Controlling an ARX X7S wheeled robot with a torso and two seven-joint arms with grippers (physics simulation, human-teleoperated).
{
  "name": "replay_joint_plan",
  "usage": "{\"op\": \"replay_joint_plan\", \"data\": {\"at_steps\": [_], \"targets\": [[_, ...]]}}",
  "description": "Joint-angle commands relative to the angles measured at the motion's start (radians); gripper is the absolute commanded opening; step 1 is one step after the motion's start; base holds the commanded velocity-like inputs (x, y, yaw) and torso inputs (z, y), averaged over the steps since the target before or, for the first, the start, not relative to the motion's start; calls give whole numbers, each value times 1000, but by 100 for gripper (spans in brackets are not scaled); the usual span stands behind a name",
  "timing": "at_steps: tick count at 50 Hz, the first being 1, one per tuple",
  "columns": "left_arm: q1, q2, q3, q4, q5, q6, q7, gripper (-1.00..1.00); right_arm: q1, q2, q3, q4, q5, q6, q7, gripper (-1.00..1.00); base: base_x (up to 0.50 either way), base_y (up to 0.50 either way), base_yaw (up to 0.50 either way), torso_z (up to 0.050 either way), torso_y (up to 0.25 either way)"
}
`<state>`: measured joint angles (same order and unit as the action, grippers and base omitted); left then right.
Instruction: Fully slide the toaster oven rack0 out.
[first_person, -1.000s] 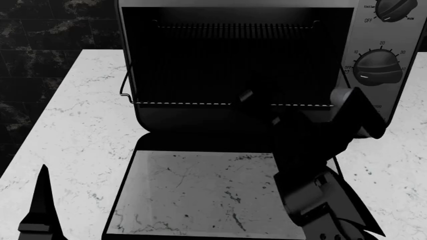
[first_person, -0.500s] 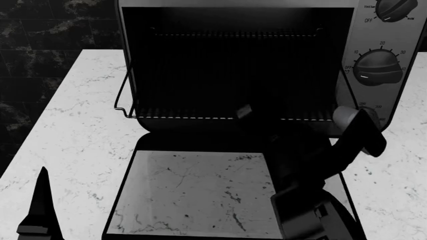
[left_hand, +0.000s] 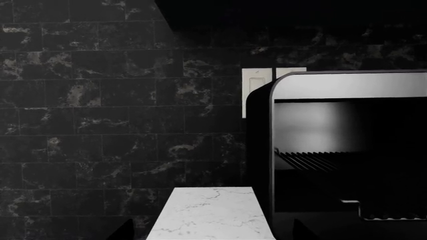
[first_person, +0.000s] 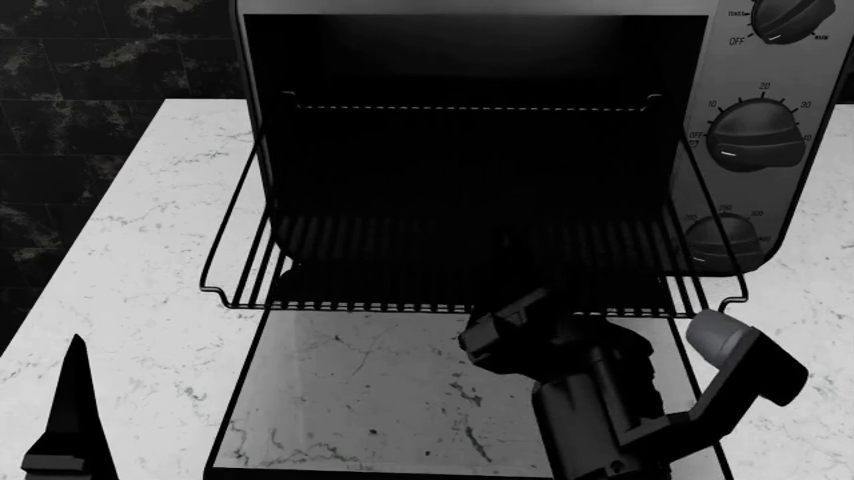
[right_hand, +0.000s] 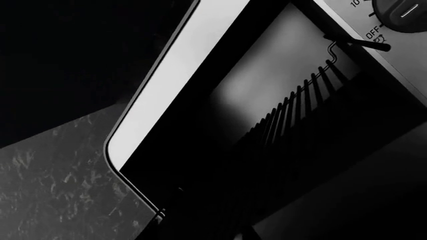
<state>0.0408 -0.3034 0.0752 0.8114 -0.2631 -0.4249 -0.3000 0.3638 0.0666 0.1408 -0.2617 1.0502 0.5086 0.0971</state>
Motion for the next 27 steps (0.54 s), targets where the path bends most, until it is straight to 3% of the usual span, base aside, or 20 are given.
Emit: {"op": "replay_joint_plan", "data": {"at_steps": [1,14,15,19,27], "targets": [[6,-4,5,18,-5,-1,-11,100,-99,53,-58,-40,65,-17,48,-100,0,0,-4,0,0],[12,-12,-12,22,-26,6,-16,100,-142,92,-104,-116,20,-12,63,-100,-21,-3,-12,0,3],[16,-13,-16,24,-31,7,-16,100,-154,107,-123,-142,-17,1,90,100,-24,-4,-15,0,0],[22,-14,-25,20,-40,16,-17,100,-236,152,-161,-254,-105,13,137,100,0,-2,-8,0,0],[64,-20,-21,55,-45,40,-17,100,-359,167,-148,-284,-17,11,102,100,0,0,0,0,0]]}}
